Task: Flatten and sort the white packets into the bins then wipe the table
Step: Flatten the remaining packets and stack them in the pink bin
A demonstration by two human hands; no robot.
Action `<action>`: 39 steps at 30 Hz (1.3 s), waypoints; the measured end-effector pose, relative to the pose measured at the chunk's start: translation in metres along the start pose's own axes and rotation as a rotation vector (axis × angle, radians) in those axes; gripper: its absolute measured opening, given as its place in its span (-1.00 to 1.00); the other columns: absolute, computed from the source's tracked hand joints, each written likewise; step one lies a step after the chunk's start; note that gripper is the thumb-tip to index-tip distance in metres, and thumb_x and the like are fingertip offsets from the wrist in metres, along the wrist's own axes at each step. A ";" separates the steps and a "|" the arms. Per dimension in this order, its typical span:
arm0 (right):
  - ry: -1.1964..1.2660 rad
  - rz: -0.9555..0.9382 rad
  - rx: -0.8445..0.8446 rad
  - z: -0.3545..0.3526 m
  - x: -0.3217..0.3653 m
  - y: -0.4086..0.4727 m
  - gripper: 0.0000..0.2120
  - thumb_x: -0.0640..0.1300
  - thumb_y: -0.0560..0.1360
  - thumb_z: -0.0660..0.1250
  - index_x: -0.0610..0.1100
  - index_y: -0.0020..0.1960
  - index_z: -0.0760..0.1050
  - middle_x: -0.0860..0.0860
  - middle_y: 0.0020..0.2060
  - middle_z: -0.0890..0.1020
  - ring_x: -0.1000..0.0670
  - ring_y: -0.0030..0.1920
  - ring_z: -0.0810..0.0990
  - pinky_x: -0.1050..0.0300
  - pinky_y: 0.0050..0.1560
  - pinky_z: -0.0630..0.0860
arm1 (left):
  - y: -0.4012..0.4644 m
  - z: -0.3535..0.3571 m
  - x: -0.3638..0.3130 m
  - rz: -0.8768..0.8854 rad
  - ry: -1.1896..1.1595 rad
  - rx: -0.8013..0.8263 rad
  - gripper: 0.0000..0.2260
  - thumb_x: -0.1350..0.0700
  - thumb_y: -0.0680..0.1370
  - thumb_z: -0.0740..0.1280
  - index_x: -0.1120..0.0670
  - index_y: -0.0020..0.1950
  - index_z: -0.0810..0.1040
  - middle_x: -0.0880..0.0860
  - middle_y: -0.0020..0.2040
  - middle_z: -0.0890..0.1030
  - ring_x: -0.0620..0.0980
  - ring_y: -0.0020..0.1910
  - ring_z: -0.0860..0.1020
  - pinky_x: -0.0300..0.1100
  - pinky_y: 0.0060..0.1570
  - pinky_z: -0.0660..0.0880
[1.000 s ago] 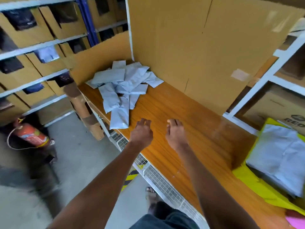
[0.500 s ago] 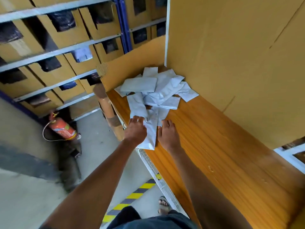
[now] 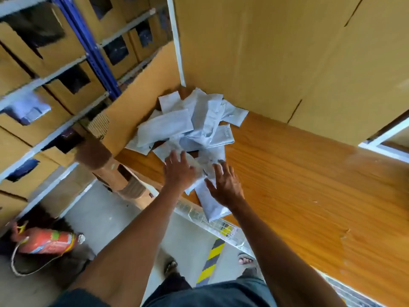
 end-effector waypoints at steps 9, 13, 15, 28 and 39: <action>-0.119 0.152 0.108 0.030 0.019 -0.037 -0.18 0.42 0.54 0.13 0.05 0.68 0.10 -0.14 0.69 0.01 -0.33 0.63 0.08 -0.36 0.55 0.19 | 0.030 0.022 0.007 0.211 -0.014 0.222 -0.24 -0.27 0.66 0.21 -0.02 0.73 -0.03 0.23 0.70 -0.21 0.37 0.66 -0.18 0.29 0.62 -0.07; -0.087 0.346 0.092 0.036 0.004 -0.051 -0.23 0.38 0.60 0.09 0.07 0.70 0.03 -0.09 0.69 -0.09 -0.32 0.65 -0.05 -0.34 0.58 0.02 | 0.028 0.030 -0.003 0.280 0.002 0.275 -0.19 -0.32 0.65 0.22 -0.01 0.74 -0.09 0.24 0.69 -0.29 0.37 0.65 -0.27 0.27 0.61 -0.16; -0.096 0.448 0.048 0.034 -0.007 -0.059 -0.23 0.35 0.60 0.05 -0.04 0.68 0.11 -0.20 0.67 0.02 -0.38 0.63 0.03 -0.38 0.56 0.07 | 0.024 0.028 -0.010 0.340 0.016 0.277 -0.17 -0.31 0.64 0.25 0.00 0.73 -0.08 0.24 0.69 -0.28 0.36 0.65 -0.28 0.25 0.61 -0.16; -0.159 0.638 -0.090 -0.001 -0.062 -0.066 -0.26 0.13 0.69 0.14 -0.16 0.70 -0.09 -0.21 0.68 -0.11 -0.30 0.66 -0.09 -0.35 0.61 0.00 | -0.004 0.030 -0.080 1.018 -0.090 0.159 -0.35 0.25 0.54 0.37 0.09 0.62 0.25 0.10 0.66 0.18 0.16 0.67 0.04 0.25 0.61 0.08; -0.158 0.685 0.009 0.014 -0.079 -0.063 -0.27 0.35 0.64 -0.12 0.03 0.70 -0.11 -0.15 0.67 -0.24 -0.32 0.64 -0.24 -0.44 0.57 -0.09 | -0.001 0.065 -0.088 0.775 0.113 0.018 -0.21 -0.22 0.67 0.22 -0.13 0.72 -0.22 0.13 0.70 -0.32 0.30 0.68 -0.21 0.33 0.58 0.16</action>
Point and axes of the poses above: each hand's wrist, its own y-axis towards the middle knuckle, its own z-axis out of the palm, x = y × z, the point moved 7 cm from there along y, towards the middle knuckle
